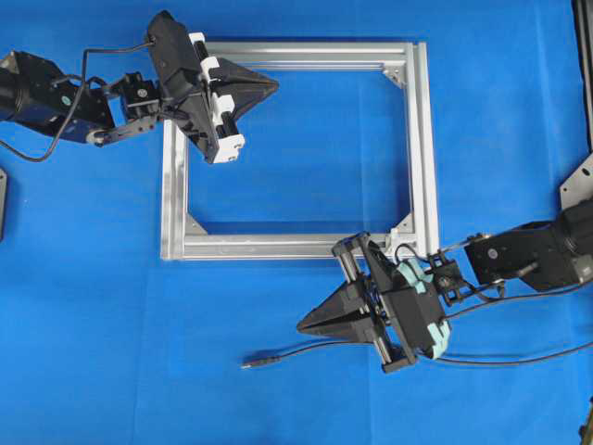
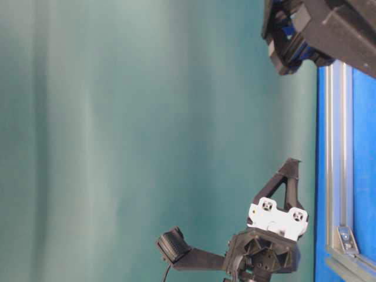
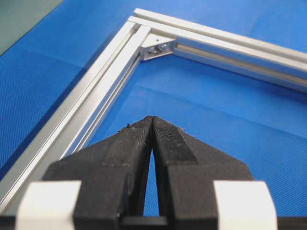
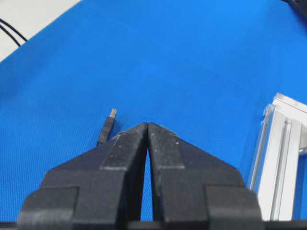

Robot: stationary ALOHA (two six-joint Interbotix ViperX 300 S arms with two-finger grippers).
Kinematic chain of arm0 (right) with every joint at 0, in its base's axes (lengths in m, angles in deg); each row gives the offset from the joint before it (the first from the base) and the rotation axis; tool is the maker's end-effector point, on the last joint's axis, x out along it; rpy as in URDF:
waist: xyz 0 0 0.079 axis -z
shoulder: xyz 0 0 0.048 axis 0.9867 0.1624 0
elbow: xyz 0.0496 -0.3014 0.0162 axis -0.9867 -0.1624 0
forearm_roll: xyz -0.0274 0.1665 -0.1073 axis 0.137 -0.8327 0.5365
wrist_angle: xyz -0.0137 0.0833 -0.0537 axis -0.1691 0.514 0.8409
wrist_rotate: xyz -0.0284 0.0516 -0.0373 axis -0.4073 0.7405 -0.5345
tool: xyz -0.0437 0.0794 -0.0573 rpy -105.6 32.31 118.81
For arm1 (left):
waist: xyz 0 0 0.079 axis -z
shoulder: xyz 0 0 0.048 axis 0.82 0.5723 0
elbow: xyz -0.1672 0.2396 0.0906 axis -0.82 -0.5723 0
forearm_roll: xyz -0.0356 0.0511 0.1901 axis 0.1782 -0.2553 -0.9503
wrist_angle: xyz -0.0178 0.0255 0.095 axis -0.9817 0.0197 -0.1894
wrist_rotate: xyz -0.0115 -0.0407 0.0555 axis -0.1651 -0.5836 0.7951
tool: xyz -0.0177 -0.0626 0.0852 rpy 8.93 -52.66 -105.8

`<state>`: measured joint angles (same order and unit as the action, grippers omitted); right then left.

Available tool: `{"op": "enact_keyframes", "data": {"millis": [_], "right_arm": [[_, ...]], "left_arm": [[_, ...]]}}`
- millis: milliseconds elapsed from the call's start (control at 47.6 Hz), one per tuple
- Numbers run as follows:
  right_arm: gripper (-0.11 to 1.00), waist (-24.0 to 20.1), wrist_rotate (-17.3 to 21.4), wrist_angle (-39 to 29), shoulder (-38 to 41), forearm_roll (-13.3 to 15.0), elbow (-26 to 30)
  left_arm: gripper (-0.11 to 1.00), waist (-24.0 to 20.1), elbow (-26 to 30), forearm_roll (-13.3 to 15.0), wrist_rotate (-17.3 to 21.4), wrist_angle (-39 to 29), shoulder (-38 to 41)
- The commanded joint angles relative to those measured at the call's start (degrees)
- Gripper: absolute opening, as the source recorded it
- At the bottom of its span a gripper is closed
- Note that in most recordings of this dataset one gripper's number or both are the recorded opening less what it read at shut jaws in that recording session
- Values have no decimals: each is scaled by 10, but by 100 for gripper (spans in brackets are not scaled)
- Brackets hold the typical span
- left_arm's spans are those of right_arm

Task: Insert the wire through the string loop located on the right side.
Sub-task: 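Move the right gripper down to the black USB cable and grasp it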

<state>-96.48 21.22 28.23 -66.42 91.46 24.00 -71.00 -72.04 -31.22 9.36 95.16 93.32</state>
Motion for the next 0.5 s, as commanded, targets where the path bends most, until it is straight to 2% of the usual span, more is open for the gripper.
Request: {"op": "enact_keyframes", "data": {"millis": [0,105,252,483], "right_arm": [[0,-11,4,2,-22,-1,11],[-6,-15,10,-24,-27,-1,15],[-6,-19,33,-56,-28,0,21],[-6,-29,44,-55,-28,0,19]], "left_arm": [[0,-2,9,-11,4,-11,-25],[0,-4,8,-11,6,-14,-25],[0,-4,10,-11,7,-14,-25],[0,-4,11,-12,7,-14,-25]]}}
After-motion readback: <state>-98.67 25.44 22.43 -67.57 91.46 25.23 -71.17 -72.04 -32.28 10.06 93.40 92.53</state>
